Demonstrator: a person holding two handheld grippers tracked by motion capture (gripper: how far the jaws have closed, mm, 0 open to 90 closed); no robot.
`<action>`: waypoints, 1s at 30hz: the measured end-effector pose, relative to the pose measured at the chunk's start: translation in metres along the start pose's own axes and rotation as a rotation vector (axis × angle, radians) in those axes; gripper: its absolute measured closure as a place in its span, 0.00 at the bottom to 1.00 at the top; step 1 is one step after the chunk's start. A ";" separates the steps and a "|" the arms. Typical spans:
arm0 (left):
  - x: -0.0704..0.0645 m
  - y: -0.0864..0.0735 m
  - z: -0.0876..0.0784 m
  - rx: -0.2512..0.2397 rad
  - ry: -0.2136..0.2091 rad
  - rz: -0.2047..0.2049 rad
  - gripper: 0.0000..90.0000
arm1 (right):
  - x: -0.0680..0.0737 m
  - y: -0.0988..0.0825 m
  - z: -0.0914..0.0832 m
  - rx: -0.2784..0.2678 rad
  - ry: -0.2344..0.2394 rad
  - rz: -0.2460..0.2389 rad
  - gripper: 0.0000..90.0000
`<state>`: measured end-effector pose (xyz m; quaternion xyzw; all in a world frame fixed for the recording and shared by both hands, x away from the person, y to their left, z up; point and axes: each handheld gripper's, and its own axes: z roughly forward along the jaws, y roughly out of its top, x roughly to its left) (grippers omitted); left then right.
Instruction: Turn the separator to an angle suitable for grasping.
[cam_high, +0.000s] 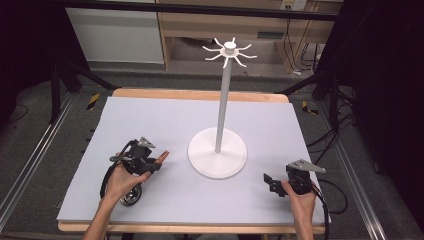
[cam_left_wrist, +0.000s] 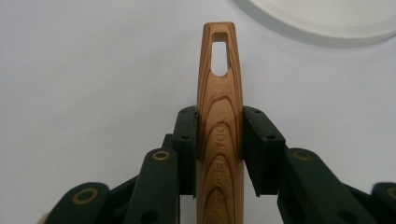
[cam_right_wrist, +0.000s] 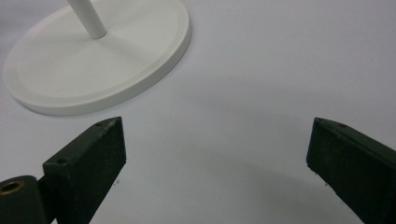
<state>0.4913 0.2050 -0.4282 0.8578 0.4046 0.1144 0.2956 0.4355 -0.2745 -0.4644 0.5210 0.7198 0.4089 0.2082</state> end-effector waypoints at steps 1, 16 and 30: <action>0.000 -0.001 -0.002 -0.016 -0.001 -0.004 0.75 | 0.000 0.000 0.000 -0.002 0.000 0.003 0.06; -0.005 -0.002 -0.025 -0.144 0.016 -0.012 0.75 | 0.000 -0.001 0.000 -0.011 0.002 0.003 0.06; -0.016 -0.004 -0.053 -0.347 0.026 -0.016 0.75 | 0.002 0.000 0.001 -0.018 0.004 0.000 0.06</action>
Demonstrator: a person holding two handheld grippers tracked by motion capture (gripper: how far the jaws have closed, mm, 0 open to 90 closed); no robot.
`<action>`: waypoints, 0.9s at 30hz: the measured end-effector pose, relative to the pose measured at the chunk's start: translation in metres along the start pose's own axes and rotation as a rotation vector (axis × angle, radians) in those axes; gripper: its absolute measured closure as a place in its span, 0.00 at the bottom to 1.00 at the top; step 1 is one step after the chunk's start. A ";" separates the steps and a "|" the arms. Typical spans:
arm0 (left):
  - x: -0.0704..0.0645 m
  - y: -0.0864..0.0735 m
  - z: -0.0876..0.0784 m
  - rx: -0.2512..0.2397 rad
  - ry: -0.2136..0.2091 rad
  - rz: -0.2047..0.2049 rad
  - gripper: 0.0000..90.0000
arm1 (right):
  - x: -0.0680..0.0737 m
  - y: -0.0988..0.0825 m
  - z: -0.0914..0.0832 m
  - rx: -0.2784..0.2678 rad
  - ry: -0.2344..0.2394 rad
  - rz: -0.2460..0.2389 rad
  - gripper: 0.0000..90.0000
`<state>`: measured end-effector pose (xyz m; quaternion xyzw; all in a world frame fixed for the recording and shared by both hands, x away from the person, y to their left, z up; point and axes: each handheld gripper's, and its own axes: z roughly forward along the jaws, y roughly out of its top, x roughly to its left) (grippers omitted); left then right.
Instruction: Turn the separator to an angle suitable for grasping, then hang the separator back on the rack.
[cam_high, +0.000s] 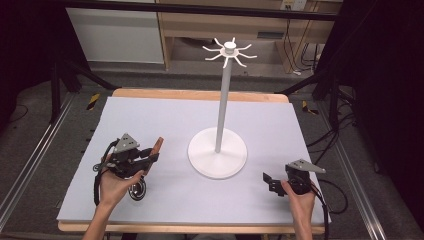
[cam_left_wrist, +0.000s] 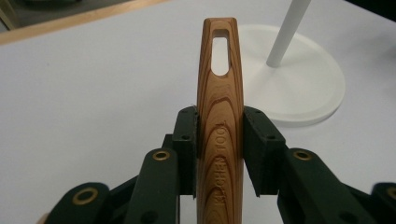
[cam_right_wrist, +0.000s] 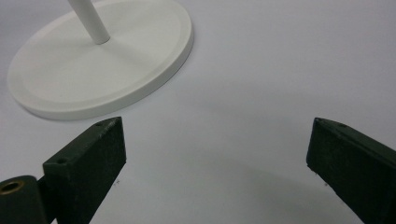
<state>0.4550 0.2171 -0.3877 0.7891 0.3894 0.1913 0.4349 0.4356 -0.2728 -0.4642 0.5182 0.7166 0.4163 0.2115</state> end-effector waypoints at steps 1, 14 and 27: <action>-0.001 0.001 -0.001 -0.017 0.004 -0.004 0.75 | 0.000 0.000 0.000 0.000 -0.001 -0.002 0.06; -0.009 0.008 -0.026 -0.190 0.005 -0.027 0.75 | 0.001 0.000 0.000 -0.006 0.003 -0.007 0.06; -0.014 0.018 -0.040 -0.253 0.008 -0.040 0.75 | 0.001 0.000 0.000 -0.018 -0.002 -0.005 0.06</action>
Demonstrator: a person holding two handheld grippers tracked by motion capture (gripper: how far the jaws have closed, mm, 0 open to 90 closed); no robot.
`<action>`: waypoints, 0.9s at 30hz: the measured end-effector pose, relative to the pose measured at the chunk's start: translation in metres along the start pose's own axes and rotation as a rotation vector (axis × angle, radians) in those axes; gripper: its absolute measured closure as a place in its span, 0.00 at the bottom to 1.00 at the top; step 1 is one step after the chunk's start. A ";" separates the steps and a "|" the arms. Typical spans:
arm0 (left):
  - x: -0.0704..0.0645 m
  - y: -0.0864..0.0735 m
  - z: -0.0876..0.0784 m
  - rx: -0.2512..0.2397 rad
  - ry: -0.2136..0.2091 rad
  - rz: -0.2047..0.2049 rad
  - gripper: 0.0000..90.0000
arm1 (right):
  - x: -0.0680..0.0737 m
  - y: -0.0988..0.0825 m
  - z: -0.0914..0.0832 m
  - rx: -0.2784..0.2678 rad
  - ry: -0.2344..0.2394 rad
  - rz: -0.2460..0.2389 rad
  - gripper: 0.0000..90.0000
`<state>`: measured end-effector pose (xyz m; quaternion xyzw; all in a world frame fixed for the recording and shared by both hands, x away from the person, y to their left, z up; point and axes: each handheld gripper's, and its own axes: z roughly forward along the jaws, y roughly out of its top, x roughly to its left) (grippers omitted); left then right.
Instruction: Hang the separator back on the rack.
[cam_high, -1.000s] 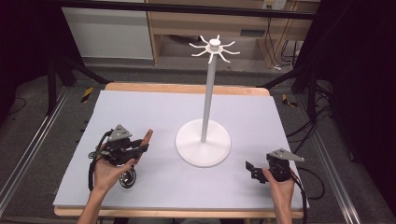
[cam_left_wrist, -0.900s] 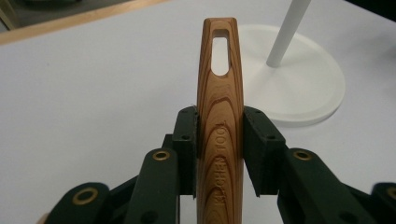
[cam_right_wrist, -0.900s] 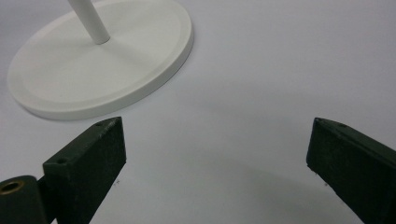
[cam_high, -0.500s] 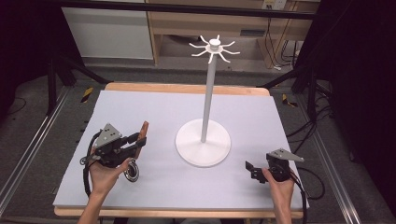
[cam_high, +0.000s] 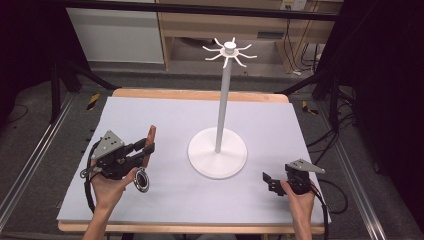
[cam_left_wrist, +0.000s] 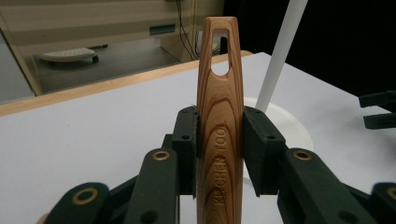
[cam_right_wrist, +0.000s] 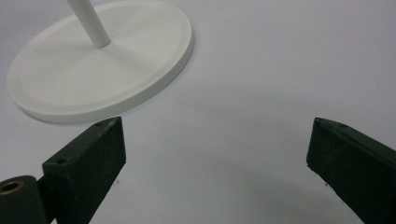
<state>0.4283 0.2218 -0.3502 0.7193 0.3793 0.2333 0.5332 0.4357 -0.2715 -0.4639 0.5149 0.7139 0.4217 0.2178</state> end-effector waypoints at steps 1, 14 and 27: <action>0.000 0.002 -0.001 -0.007 -0.003 0.001 0.75 | -0.001 0.000 0.000 -0.005 -0.004 -0.004 0.06; -0.002 0.022 0.002 -0.062 -0.019 -0.014 0.75 | -0.003 0.001 -0.002 -0.020 -0.006 -0.004 0.06; -0.007 0.050 0.008 -0.085 -0.025 0.003 0.75 | -0.002 0.001 -0.002 -0.021 -0.010 0.001 0.06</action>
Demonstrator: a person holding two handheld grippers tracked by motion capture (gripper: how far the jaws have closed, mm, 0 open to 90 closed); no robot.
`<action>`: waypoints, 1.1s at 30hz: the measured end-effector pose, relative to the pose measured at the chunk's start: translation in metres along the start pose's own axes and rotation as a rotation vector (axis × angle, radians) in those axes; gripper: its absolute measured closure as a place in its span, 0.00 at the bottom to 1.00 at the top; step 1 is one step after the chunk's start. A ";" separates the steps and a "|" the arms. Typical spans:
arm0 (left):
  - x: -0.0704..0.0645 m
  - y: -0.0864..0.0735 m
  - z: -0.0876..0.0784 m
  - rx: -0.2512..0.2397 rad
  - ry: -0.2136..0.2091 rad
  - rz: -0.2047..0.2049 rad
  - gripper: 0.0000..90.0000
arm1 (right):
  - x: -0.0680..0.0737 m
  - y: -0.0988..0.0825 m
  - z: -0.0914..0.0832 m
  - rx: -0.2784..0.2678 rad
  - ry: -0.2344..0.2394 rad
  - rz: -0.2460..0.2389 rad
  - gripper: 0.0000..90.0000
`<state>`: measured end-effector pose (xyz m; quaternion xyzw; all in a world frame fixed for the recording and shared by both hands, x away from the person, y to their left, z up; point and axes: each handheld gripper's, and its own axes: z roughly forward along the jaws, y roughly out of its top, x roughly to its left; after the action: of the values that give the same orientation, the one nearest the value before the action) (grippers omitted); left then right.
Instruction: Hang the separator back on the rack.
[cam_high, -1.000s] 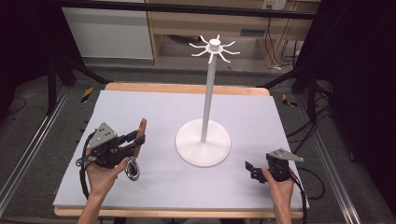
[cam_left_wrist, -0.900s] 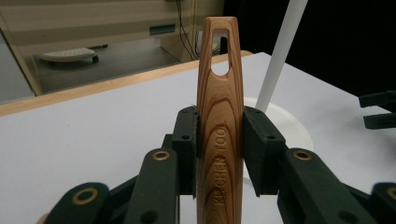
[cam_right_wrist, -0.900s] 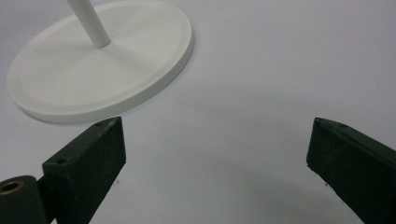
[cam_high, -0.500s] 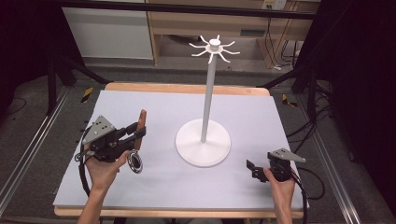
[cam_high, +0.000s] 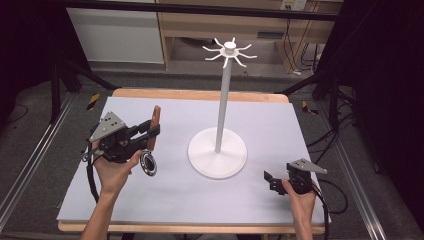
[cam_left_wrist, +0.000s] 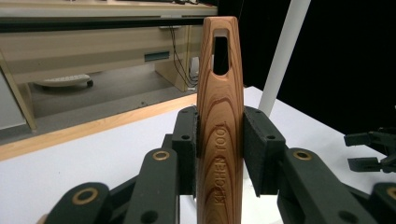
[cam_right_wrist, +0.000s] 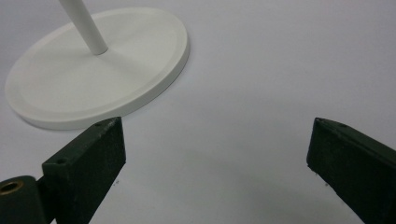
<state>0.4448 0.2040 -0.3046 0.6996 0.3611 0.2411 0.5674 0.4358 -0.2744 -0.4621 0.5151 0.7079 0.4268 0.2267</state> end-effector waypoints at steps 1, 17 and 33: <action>-0.001 0.005 0.001 -0.005 -0.007 0.002 0.75 | 0.000 0.000 0.000 0.001 -0.003 -0.002 0.05; -0.017 0.045 0.004 -0.048 -0.034 0.041 0.75 | 0.000 0.000 0.000 0.000 0.003 0.002 0.05; -0.027 0.066 0.011 -0.065 -0.050 0.059 0.75 | 0.001 0.000 0.001 0.003 0.006 0.003 0.05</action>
<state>0.4521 0.1699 -0.2416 0.6969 0.3178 0.2520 0.5914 0.4363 -0.2735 -0.4623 0.5152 0.7086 0.4274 0.2231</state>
